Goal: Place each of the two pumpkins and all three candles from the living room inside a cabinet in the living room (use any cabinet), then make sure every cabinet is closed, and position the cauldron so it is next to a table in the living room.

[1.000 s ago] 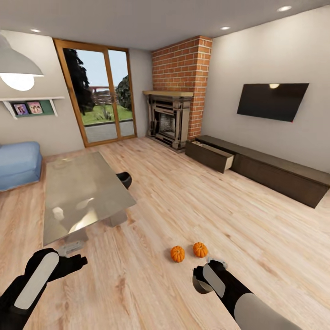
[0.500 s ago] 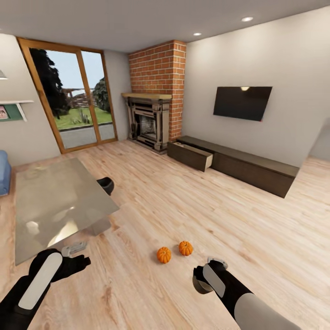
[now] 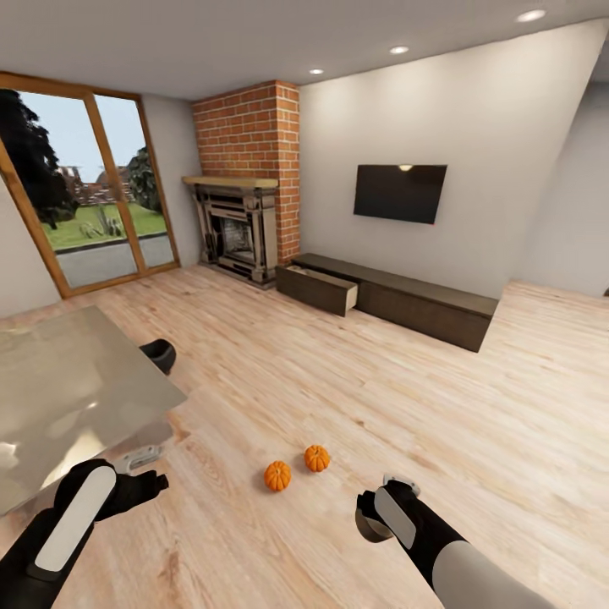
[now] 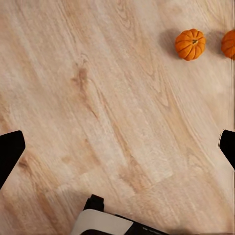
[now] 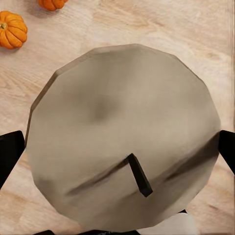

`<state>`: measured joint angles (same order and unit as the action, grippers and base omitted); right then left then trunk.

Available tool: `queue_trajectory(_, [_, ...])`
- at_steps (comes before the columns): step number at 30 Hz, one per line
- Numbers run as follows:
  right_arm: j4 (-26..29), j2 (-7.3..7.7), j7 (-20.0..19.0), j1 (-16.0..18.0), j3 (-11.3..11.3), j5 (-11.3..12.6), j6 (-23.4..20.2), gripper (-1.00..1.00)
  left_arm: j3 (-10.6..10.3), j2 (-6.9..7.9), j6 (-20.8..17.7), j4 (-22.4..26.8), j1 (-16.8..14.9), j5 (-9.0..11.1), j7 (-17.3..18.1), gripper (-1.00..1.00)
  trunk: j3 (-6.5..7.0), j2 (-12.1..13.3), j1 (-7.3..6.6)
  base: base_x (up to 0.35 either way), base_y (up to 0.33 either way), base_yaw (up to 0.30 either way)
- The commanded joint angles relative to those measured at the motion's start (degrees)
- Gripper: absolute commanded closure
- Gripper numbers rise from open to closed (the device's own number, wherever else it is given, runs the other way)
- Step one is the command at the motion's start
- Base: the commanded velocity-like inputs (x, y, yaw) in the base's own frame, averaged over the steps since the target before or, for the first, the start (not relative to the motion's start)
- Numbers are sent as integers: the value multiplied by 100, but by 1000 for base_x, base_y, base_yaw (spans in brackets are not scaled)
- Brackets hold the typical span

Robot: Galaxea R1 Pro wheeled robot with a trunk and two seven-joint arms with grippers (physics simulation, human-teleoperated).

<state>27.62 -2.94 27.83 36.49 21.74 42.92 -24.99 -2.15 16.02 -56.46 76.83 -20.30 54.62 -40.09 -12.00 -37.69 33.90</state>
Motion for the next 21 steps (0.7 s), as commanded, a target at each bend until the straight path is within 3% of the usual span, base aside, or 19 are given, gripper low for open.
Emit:
queue_trajectory(1, [7, 4, 44, 8, 41, 41, -14, 100, -11, 6, -6, 7, -3, 57, -60, -100, 13, 33, -21, 0, 0, -278])
queue_trajectory(21, [7, 4, 47, 8, 41, 86, -14, 100, 9, 15, 0, 90, -1, 50, -60, -100, 117, 73, -42, 0, 0, -277])
